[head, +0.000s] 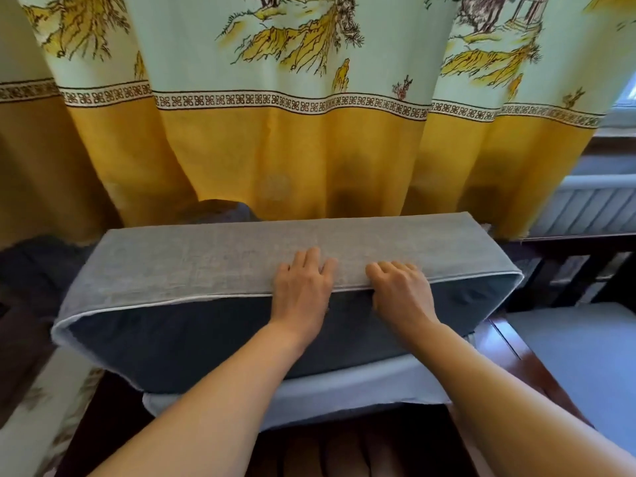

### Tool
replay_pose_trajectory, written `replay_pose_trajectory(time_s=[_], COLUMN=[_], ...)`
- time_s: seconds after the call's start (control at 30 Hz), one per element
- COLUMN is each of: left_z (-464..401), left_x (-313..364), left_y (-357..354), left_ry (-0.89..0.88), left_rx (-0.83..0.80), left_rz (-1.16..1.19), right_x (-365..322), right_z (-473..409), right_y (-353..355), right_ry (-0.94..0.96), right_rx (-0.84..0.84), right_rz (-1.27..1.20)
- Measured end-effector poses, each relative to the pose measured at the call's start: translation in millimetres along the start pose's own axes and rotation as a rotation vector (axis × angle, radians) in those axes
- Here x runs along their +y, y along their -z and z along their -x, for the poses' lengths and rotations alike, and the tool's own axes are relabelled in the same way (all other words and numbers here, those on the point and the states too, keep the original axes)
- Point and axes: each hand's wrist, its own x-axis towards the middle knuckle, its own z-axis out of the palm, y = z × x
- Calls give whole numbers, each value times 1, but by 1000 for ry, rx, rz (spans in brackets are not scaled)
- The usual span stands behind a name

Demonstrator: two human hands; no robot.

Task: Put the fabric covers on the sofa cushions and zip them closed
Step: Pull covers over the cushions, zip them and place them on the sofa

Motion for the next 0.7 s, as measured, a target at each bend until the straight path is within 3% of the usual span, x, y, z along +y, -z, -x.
replay_pose_trajectory(time_s=[0.13,0.33,0.53,0.7], left_z=[-11,-7,-32,-57], left_x=[21,21,54,124], left_y=[-7,-12,-27,-50], left_ry=[-22,-111,-94,-124], left_rx=[68,32,94,62], left_rz=[-69,-92,8,38], right_x=[16,31,101,152], right_z=[1,5,26,30], right_y=[-5,-4,-12,-12], right_ry=[47,124,-192,-221], right_rx=[-16,125,152,116], right_rz=[-156,-201,107,264])
